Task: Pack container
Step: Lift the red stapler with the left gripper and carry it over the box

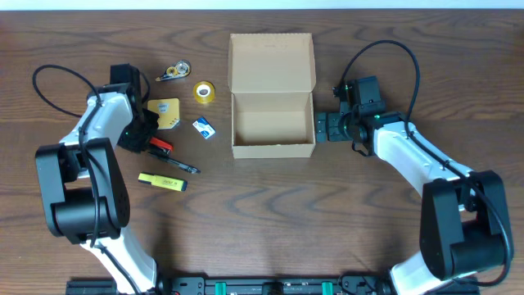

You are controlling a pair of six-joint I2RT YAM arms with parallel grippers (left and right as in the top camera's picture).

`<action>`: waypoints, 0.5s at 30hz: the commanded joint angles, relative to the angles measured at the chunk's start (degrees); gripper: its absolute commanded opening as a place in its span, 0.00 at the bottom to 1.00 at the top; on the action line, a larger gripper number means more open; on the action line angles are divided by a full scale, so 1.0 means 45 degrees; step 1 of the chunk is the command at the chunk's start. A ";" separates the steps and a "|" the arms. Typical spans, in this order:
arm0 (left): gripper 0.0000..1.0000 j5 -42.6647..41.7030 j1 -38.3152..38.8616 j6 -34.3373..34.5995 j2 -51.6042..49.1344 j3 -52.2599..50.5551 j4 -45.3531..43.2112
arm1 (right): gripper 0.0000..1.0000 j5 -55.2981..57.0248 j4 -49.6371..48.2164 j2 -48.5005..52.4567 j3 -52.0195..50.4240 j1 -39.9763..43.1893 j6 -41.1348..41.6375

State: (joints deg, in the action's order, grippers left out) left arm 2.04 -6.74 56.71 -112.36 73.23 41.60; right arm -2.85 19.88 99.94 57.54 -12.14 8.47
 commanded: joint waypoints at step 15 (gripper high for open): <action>0.06 0.1443 0.1059 -0.0486 -0.0170 0.7956 0.5479 | 0.99 0.0005 0.0015 0.0117 -0.0029 0.0015 -0.0189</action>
State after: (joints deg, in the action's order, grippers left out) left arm 6.87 -4.54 54.37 -113.38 105.08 65.14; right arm -2.85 19.88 99.94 57.54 -12.14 8.45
